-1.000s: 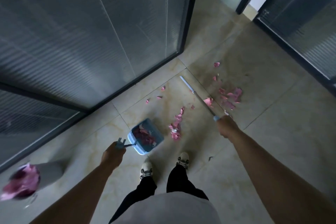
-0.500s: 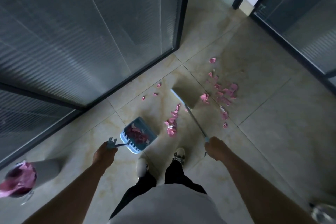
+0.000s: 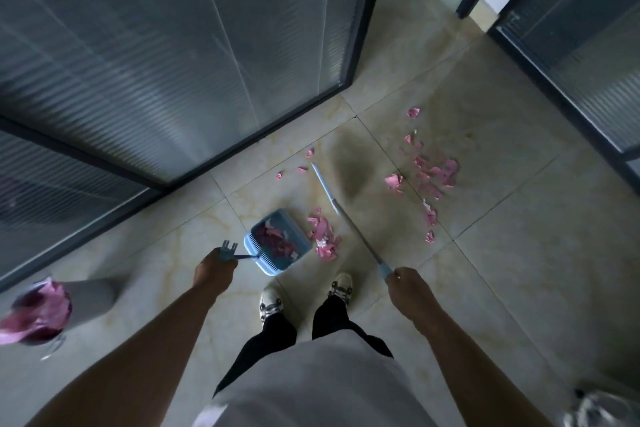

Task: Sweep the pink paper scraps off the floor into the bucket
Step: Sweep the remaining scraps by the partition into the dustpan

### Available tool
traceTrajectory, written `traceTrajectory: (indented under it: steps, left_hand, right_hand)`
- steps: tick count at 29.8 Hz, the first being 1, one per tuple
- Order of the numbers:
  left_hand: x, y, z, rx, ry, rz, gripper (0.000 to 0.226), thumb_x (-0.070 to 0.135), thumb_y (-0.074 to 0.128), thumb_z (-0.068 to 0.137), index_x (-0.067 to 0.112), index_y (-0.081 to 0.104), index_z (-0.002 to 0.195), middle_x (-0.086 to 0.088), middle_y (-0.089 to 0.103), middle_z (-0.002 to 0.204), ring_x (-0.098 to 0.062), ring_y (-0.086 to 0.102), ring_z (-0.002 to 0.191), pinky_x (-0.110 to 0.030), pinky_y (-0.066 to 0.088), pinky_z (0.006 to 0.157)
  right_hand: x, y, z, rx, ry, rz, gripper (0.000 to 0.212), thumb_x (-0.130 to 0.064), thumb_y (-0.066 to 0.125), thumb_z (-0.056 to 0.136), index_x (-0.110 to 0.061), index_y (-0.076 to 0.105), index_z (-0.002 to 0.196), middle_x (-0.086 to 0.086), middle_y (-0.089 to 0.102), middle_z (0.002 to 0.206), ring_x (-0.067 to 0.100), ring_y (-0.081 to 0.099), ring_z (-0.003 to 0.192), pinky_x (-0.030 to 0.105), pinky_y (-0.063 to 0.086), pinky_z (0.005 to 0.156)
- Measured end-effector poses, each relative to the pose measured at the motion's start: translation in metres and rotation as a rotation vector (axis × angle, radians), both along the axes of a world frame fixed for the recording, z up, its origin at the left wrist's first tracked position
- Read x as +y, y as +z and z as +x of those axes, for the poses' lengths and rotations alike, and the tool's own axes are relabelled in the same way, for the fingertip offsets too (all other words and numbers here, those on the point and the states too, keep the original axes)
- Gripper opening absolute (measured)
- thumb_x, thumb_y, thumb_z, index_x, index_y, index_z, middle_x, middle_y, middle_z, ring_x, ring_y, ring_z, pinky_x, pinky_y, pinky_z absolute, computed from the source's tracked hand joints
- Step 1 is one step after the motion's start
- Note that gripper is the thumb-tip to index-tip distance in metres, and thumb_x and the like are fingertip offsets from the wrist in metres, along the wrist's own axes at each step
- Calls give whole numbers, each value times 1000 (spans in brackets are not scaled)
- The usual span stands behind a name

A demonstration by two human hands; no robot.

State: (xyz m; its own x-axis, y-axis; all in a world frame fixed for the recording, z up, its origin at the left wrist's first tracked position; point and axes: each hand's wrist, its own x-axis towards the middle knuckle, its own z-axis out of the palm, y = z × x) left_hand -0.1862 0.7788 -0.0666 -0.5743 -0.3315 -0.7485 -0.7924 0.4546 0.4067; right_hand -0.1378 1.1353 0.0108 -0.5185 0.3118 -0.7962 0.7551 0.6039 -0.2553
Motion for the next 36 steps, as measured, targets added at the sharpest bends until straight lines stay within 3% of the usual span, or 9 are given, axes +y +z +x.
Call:
traceTrajectory:
  steps: [7, 10, 12, 15, 18, 21, 24, 26, 36]
  left_hand:
    - [-33, -5, 21, 45, 123, -17, 7, 16, 67, 81, 21, 63, 85, -21, 69, 89, -39, 65, 83, -45, 54, 71]
    - [-35, 1, 34, 51, 183, -11, 13, 14, 68, 80, 24, 61, 83, -24, 69, 90, -42, 65, 85, -48, 53, 72]
    - [-38, 8, 45, 64, 227, -14, 15, 13, 68, 81, 21, 63, 92, -24, 69, 90, -42, 65, 88, -40, 49, 68]
    - [-41, 16, 58, 78, 264, -23, 14, 12, 66, 83, 17, 64, 96, -16, 64, 81, -35, 61, 77, -33, 42, 65]
    - [-50, 18, 65, 71, 299, -43, 13, 13, 65, 84, 17, 64, 96, -9, 62, 77, -26, 55, 68, -32, 41, 63]
    - [-63, 15, 67, 46, 308, -46, 17, 14, 66, 84, 13, 66, 102, -10, 64, 77, -26, 54, 66, -34, 42, 63]
    - [-74, 18, 65, 36, 251, -69, 22, 13, 66, 85, 10, 66, 107, -11, 63, 81, -25, 53, 67, -31, 40, 63]
    - [-82, 22, 62, 35, 186, -80, 25, 12, 65, 86, 9, 65, 111, -12, 64, 84, -26, 54, 69, -27, 39, 62]
    - [-118, 34, 36, 4, -266, -106, 28, 21, 61, 91, 12, 63, 117, -17, 68, 107, -36, 64, 96, -41, 51, 78]
  right_hand:
    - [-55, -6, -129, 105, 232, 125, 42, -25, 37, 102, 8, 50, 125, 26, 53, 130, 39, 52, 121, 36, 42, 96]
    - [-54, -18, -175, 105, 256, 165, 30, -22, 43, 97, 0, 60, 108, 23, 66, 100, 33, 62, 79, 34, 51, 71]
    - [-60, -28, -199, 64, 262, 119, 26, -17, 42, 95, -2, 59, 82, 16, 61, 65, 25, 53, 51, 25, 40, 44]
    - [-72, -40, -212, -9, 258, 60, 30, -9, 39, 95, -3, 48, 67, 14, 52, 59, 15, 38, 36, 13, 26, 36]
    - [-81, -46, -194, -47, 370, 69, 20, -12, 39, 95, -4, 50, 81, 11, 50, 54, 13, 38, 23, 10, 24, 30]
    - [-63, -47, -159, -66, 613, 149, 23, -14, 41, 93, -5, 53, 111, 14, 63, 69, 21, 58, 46, 21, 40, 38]
    - [-31, -45, -121, -110, 778, 208, 45, -16, 35, 96, -10, 40, 140, 21, 59, 126, 31, 63, 107, 32, 50, 84]
    - [-14, -33, -96, -151, 820, 254, 49, -20, 29, 98, -20, 32, 147, 16, 51, 139, 30, 54, 123, 36, 44, 98]
    - [-9, 12, 48, -189, 878, 569, 43, -20, 32, 97, -28, 36, 139, -1, 61, 93, 18, 63, 79, 27, 44, 62]
